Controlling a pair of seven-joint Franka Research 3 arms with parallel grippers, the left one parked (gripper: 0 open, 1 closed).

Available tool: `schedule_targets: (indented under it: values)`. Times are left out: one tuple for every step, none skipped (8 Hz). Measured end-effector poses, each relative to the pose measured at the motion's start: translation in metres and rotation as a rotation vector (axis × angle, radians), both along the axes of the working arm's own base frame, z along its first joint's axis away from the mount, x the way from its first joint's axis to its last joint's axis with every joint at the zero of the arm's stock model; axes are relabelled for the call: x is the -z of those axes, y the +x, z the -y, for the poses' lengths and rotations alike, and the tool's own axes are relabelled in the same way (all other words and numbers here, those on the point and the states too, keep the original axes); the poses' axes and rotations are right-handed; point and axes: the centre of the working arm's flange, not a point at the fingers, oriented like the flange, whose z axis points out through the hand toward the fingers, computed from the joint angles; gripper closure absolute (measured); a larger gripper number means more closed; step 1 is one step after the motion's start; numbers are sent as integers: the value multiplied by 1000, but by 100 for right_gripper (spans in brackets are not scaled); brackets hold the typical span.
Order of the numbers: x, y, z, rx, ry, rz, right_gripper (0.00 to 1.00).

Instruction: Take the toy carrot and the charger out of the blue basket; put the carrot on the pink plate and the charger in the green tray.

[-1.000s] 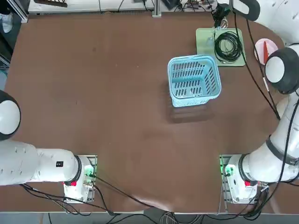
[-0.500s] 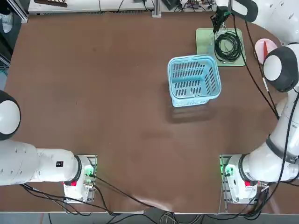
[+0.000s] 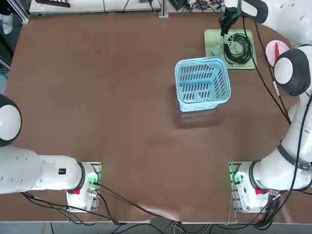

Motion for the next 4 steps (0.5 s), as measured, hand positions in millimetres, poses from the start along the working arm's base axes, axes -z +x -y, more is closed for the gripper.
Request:
schedule_targets:
  values:
    - [1, 0, 0, 0, 0, -1, 72]
    - [2, 0, 0, -1, 1, 0, 57]
    - [2, 0, 0, -1, 1, 0, 40]
    - [1, 1, 0, -1, 1, 3, 19]
